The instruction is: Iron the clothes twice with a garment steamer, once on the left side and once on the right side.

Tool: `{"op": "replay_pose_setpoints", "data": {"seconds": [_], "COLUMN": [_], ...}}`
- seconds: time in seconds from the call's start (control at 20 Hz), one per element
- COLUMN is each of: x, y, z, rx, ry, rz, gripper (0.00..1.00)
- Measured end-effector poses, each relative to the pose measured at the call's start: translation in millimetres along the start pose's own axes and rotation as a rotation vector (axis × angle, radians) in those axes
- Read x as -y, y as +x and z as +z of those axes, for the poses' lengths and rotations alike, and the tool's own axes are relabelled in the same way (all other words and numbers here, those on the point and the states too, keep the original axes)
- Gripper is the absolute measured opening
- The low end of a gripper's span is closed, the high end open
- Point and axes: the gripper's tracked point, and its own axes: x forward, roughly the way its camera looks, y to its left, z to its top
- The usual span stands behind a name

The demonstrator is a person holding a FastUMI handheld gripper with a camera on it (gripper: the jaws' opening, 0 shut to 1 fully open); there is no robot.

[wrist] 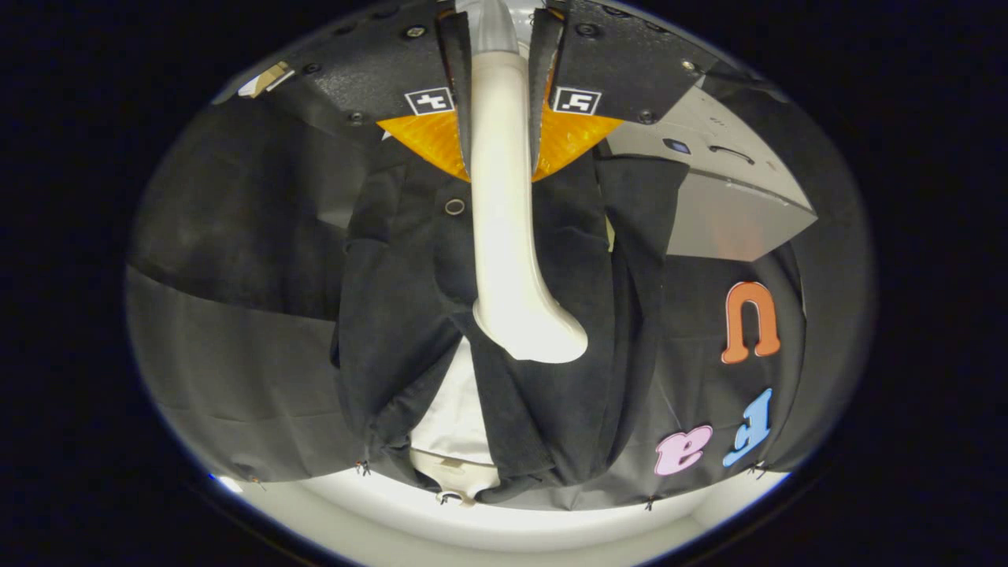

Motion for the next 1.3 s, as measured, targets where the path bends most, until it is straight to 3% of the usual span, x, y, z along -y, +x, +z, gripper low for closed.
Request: {"op": "replay_pose_setpoints", "data": {"seconds": [1.3], "x": [15], "y": [14], "z": [-130], "rx": [-0.18], "ry": [0.004], "rz": [-0.018], "gripper": [0.32]}}
